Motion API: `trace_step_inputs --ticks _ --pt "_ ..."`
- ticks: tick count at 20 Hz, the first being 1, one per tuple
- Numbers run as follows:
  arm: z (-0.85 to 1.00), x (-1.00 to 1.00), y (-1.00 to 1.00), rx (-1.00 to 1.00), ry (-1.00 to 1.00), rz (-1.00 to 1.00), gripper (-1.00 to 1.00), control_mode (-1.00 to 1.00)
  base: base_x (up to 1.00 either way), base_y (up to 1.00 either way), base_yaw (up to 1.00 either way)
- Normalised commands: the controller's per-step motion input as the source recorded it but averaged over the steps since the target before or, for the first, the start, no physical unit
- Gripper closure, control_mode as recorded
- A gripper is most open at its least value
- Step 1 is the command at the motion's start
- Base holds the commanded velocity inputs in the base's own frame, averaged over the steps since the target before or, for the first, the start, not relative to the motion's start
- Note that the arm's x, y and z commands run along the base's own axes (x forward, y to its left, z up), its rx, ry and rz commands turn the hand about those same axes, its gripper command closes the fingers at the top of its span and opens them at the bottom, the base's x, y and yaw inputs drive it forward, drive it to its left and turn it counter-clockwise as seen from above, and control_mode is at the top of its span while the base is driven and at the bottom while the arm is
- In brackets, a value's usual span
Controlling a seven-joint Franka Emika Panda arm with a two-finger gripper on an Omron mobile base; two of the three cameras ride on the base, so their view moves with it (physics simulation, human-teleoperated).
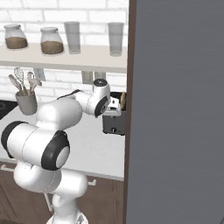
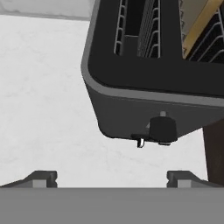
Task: Start the toaster. Once the lever pops up, take the bread to the plate on the dining counter.
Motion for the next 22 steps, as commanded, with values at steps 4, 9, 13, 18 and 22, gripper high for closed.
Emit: trace_step_inputs --ticks 4,9,13,18,22 --pt "-0.14 0.33 0.00 0.00 0.00 0.00 -1.00 -1.00 0.00 0.00 0.00" --pt "-0.12 0.25 -0.01 0.00 0.00 0.00 -1.00 -1.00 0.00 0.00 0.00" --pt "-0.16 0.18 -0.03 0.00 0.00 0.00 -1.00 -1.00 0.00 0.00 0.00" --pt "-0.23 0.05 -0.04 0.00 -0.03 0.00 -1.00 -1.00 0.00 0.00 0.00" --pt "-0.44 -0.15 0.00 0.00 -0.11 0.01 -1.00 -1.00 0.00 0.00 0.00"
